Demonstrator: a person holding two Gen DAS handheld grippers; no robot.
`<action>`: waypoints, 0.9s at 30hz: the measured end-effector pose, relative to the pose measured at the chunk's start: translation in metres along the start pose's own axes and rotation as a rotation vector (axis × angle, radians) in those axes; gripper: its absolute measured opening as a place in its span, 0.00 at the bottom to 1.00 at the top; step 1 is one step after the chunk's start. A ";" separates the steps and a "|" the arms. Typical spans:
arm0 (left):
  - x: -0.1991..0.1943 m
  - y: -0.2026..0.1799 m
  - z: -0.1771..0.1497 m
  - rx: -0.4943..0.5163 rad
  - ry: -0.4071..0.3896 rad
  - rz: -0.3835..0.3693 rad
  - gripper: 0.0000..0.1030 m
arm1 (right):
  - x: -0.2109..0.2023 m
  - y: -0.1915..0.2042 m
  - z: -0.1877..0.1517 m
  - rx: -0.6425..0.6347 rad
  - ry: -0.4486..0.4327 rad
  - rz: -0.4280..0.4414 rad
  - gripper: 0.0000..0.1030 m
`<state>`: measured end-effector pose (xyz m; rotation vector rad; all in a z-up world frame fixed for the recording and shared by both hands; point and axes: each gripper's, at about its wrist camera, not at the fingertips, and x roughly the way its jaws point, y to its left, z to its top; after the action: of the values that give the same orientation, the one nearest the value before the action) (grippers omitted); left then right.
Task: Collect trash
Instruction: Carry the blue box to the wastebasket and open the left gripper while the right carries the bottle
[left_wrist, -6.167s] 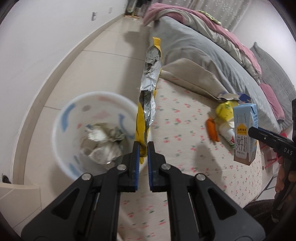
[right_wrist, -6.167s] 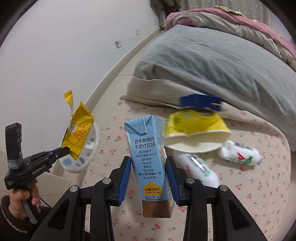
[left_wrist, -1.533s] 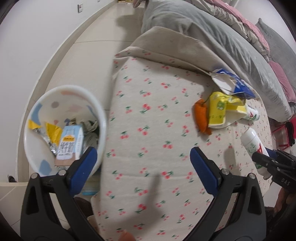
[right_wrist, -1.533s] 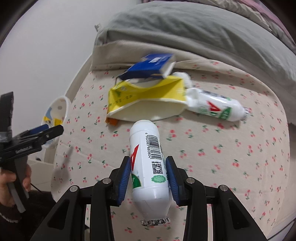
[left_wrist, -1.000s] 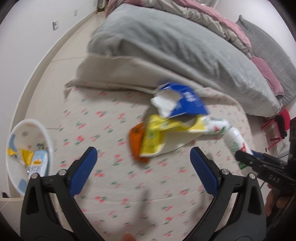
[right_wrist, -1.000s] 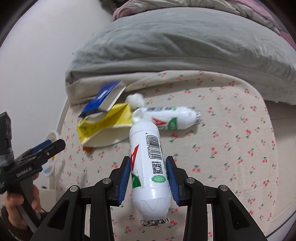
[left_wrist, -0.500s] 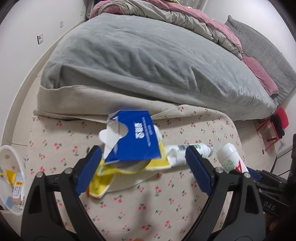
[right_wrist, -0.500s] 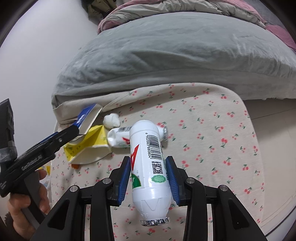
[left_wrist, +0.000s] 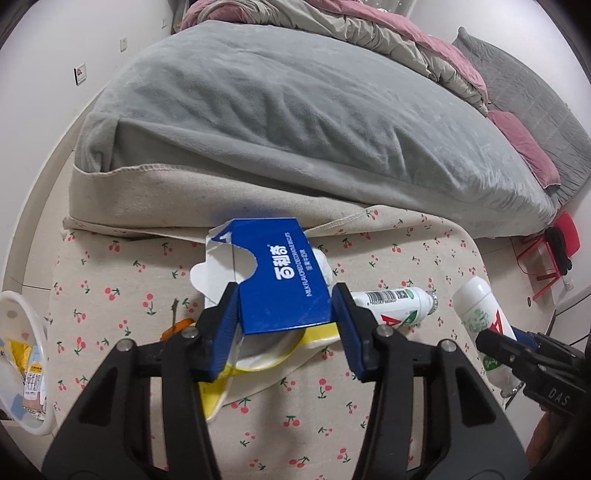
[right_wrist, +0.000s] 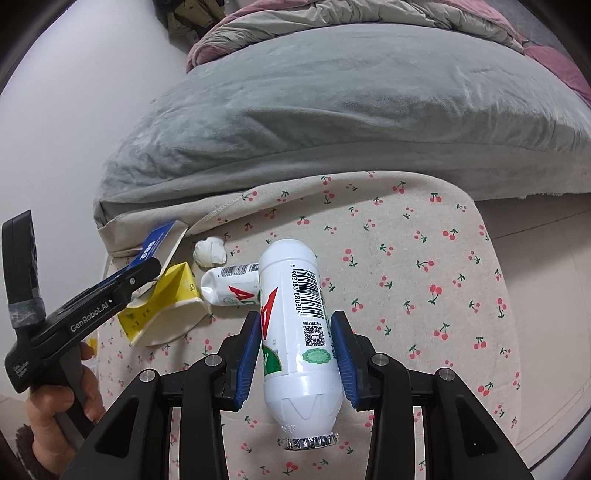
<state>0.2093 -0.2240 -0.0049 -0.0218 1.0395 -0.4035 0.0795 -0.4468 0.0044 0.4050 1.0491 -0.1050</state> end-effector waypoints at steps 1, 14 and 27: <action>-0.003 0.001 -0.001 -0.002 -0.004 -0.006 0.50 | -0.001 0.001 0.000 0.001 -0.003 0.002 0.38; -0.047 0.025 -0.007 -0.027 -0.071 -0.082 0.50 | -0.016 0.026 0.002 -0.010 -0.048 0.045 0.38; -0.069 0.081 -0.026 -0.059 -0.089 -0.024 0.50 | -0.010 0.073 -0.001 -0.083 -0.042 0.071 0.38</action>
<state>0.1823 -0.1213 0.0225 -0.1039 0.9640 -0.3900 0.0935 -0.3806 0.0326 0.3631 0.9927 -0.0068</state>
